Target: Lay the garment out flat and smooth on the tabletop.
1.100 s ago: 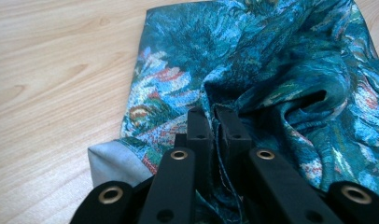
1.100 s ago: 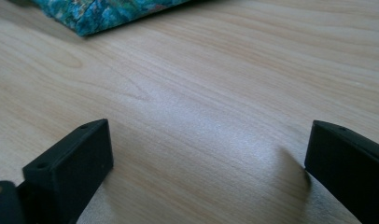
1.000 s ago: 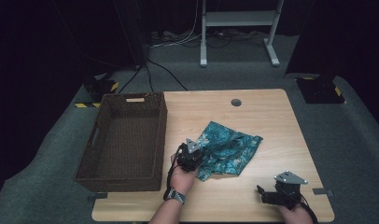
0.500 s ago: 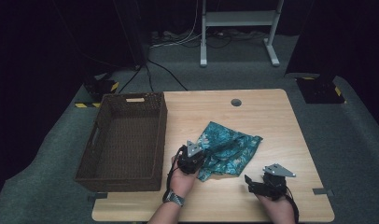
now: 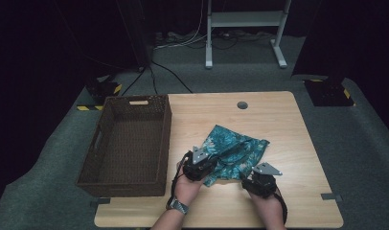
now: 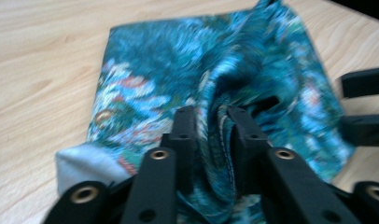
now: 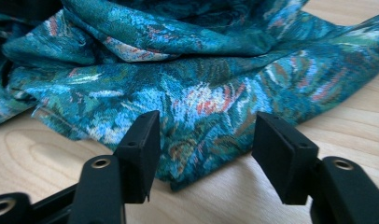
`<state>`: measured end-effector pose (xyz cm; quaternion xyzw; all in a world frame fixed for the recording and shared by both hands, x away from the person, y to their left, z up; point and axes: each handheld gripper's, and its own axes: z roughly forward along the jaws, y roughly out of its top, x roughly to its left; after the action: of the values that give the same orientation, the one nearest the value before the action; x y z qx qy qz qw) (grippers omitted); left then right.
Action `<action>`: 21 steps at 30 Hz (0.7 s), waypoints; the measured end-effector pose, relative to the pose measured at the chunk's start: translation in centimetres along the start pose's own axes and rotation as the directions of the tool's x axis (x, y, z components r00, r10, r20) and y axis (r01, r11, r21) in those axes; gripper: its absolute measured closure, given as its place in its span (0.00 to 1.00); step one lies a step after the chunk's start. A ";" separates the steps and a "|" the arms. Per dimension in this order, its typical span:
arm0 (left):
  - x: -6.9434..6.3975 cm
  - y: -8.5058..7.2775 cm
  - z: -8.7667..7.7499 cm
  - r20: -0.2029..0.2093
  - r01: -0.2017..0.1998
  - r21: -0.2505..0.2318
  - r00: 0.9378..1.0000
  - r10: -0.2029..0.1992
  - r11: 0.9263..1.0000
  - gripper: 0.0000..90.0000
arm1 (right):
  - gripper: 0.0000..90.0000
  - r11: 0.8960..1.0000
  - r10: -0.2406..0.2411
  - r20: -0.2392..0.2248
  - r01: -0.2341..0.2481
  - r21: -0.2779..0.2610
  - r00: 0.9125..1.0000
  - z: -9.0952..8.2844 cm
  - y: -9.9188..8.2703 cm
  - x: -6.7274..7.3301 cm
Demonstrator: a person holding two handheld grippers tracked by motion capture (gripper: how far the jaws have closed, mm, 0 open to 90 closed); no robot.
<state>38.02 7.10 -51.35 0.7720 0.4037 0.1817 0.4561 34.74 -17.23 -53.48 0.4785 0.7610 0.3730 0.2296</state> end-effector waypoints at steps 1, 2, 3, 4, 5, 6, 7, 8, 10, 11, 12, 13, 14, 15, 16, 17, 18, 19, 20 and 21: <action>-0.2 0.1 0.0 0.005 -0.003 0.000 1.000 0.003 1.000 0.77 | 0.48 1.000 -0.002 0.001 0.002 0.003 1.000 0.1 0.0 0.0; -0.4 0.2 0.0 0.009 -0.006 -0.007 1.000 0.006 1.000 0.74 | 0.49 1.000 -0.002 0.003 0.002 0.005 1.000 0.3 0.1 0.1; -0.6 0.2 0.0 0.014 -0.006 -0.012 1.000 0.006 1.000 0.70 | 0.49 1.000 -0.001 0.000 0.001 0.009 1.000 0.4 0.2 0.2; -0.8 0.3 0.1 0.022 -0.012 -0.010 1.000 0.013 1.000 0.67 | 0.50 1.000 -0.007 0.000 0.007 0.017 1.000 0.6 0.2 0.2; -1.1 0.3 0.3 0.031 -0.018 -0.009 0.999 0.019 1.000 0.65 | 0.50 1.000 -0.009 0.002 0.009 0.027 1.000 0.7 0.2 0.3; -1.4 0.3 0.5 0.035 -0.031 -0.003 0.999 0.031 1.000 0.63 | 0.51 0.999 -0.010 0.002 0.010 0.033 1.000 0.8 0.2 0.3; -1.7 0.3 0.6 0.040 -0.038 0.002 0.998 0.038 0.999 0.61 | 0.51 0.999 -0.011 0.010 0.010 0.040 1.000 0.9 0.1 0.4; -1.9 0.3 0.8 0.042 -0.045 0.005 0.998 0.045 0.999 0.60 | 0.52 0.999 -0.015 0.016 0.014 0.040 1.000 0.9 0.1 0.5; -2.4 0.3 1.2 0.048 -0.069 0.017 0.997 0.068 0.997 0.55 | 0.53 0.999 -0.014 0.020 0.013 0.041 1.000 0.9 0.0 0.6; -2.6 0.3 1.3 0.049 -0.080 0.023 0.996 0.079 0.997 0.54 | 0.55 0.999 -0.012 0.021 0.011 0.041 1.000 0.8 0.0 0.7; -2.7 0.3 1.5 0.050 -0.089 0.026 0.995 0.088 0.996 0.54 | 0.56 0.999 -0.013 0.021 0.013 0.040 1.000 0.8 0.0 0.7; -2.9 0.3 1.7 0.049 -0.098 0.032 0.994 0.097 0.995 0.54 | 0.58 0.999 -0.015 0.020 0.014 0.038 1.000 0.8 0.0 0.8; -3.0 0.2 1.8 0.046 -0.103 0.037 0.994 0.101 0.994 0.54 | 0.61 0.999 -0.015 0.018 0.015 0.037 1.000 0.8 -0.1 0.9; -3.1 0.2 1.9 0.041 -0.110 0.045 0.993 0.108 0.993 0.56 | 0.63 0.999 -0.017 0.018 0.016 0.036 1.000 0.7 -0.1 0.9; -3.1 0.2 2.0 0.037 -0.114 0.051 0.993 0.112 0.992 0.59 | 0.66 0.999 -0.019 0.018 0.018 0.035 1.000 0.7 -0.1 1.0; -3.1 0.2 2.1 0.035 -0.120 0.055 0.992 0.119 0.991 0.65 | 0.69 0.999 -0.020 0.016 0.019 0.035 1.000 0.7 -0.1 1.1; -3.0 0.2 2.2 0.038 -0.123 0.061 0.992 0.121 0.990 0.70 | 0.72 0.999 -0.024 0.016 0.024 0.033 1.000 0.7 -0.1 1.2; -3.0 0.1 2.2 0.038 -0.130 0.065 0.991 0.127 0.989 0.76 | 0.75 0.999 -0.027 0.013 0.026 0.034 1.000 0.7 -0.1 1.3; -2.9 0.1 2.2 0.044 -0.136 0.068 0.990 0.133 0.988 0.84 | 0.79 0.999 -0.033 0.010 0.033 0.033 0.999 0.6 -0.1 1.4; -2.9 0.0 2.3 0.047 -0.139 0.067 0.990 0.136 0.988 0.91 | 0.82 0.999 -0.039 0.006 0.039 0.032 0.999 0.6 -0.1 1.5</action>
<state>37.76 3.56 -52.25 0.8172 0.3462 0.1820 0.4234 34.47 -15.74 -53.96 0.4686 0.7753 0.3546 0.2315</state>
